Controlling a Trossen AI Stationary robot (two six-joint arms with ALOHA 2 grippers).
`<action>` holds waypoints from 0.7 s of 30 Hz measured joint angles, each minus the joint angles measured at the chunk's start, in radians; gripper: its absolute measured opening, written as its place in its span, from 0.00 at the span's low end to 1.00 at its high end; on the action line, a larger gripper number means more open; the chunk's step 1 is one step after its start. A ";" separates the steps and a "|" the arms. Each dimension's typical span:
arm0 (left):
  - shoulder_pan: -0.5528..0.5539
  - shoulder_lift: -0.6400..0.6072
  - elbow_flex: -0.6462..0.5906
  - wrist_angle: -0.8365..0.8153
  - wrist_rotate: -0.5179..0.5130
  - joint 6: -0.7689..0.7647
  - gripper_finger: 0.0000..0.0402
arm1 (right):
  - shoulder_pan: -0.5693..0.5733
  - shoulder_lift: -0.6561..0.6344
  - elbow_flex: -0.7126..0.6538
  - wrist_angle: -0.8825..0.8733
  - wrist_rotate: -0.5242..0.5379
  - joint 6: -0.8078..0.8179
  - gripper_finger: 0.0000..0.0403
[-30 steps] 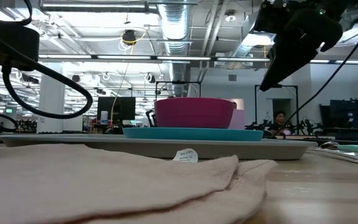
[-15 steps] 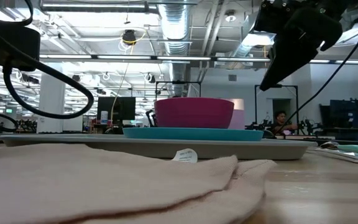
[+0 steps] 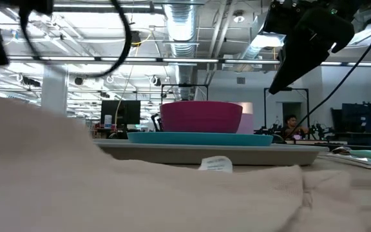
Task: Set up tray
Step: Put the brown napkin on the gray tray to the right side of the blue plate
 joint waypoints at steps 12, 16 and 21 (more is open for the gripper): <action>0.027 -0.004 0.374 -0.898 -0.173 0.009 0.00 | -0.001 0.000 0.000 0.036 0.001 0.000 0.00; 0.070 -0.005 0.348 -0.974 -0.188 0.072 0.00 | -0.001 0.000 0.000 0.084 0.001 0.000 0.00; 0.144 -0.005 0.269 -0.926 -0.250 0.239 0.00 | -0.001 0.000 0.000 0.142 0.002 0.000 0.00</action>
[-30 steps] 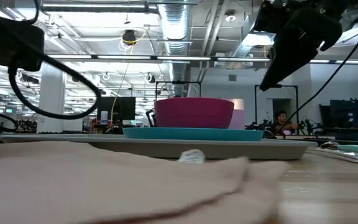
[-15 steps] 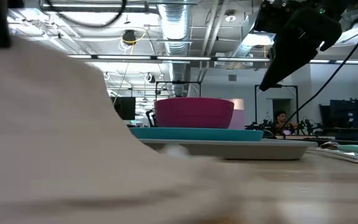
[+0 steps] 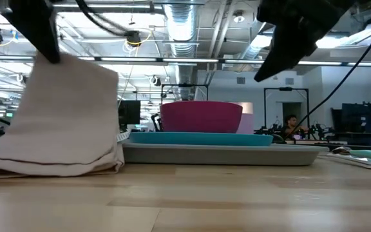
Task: Set up tray
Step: Put the brown napkin on the gray tray to the right side of the blue plate
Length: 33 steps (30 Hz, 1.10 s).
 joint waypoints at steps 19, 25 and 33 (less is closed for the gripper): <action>0.377 0.000 -0.141 0.145 -0.061 0.330 0.00 | 0.000 0.000 0.000 0.067 0.001 0.000 0.00; 0.459 0.000 -0.141 0.232 -0.054 0.454 0.00 | 0.000 0.000 0.000 0.067 0.001 0.000 0.00; 0.545 0.000 -0.141 0.243 -0.053 0.502 0.00 | 0.000 0.000 0.000 0.067 0.001 0.000 0.00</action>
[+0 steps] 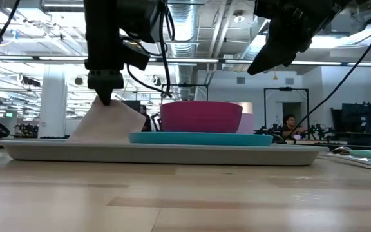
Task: Set up tray
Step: Put the brown napkin on the gray tray to the right side of the blue plate, then put the fork on the brown napkin
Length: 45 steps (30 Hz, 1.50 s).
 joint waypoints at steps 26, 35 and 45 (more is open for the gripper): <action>0.039 -0.001 0.000 0.008 0.011 0.002 0.12 | 0.000 0.000 0.000 -0.001 0.000 0.000 0.00; 0.040 -0.001 0.000 0.008 -0.007 -0.012 0.25 | 0.000 0.000 0.000 -0.001 0.000 0.000 0.00; 0.027 -0.001 0.000 0.046 0.029 -0.091 0.27 | -0.007 0.000 0.000 -0.001 -0.001 0.000 0.00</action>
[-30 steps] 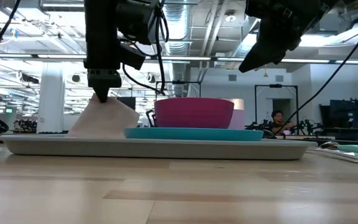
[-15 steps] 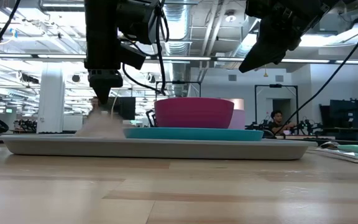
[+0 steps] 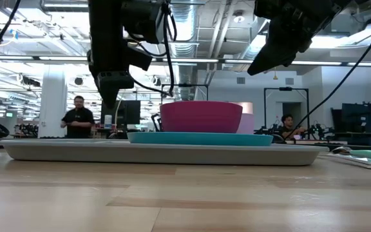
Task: Set up tray
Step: Put the fork on the brown napkin
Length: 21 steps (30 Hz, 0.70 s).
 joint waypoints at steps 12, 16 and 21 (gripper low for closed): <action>-0.128 0.000 0.015 -0.067 0.279 -0.151 0.27 | -0.047 0.000 0.000 0.000 0.001 0.000 0.00; -0.229 0.000 0.055 -0.131 0.369 -0.237 0.27 | -0.058 0.000 0.000 0.000 0.001 0.000 0.00; -0.398 0.000 0.113 -0.176 0.439 -0.450 0.27 | -0.070 0.000 0.000 0.008 0.002 0.000 0.00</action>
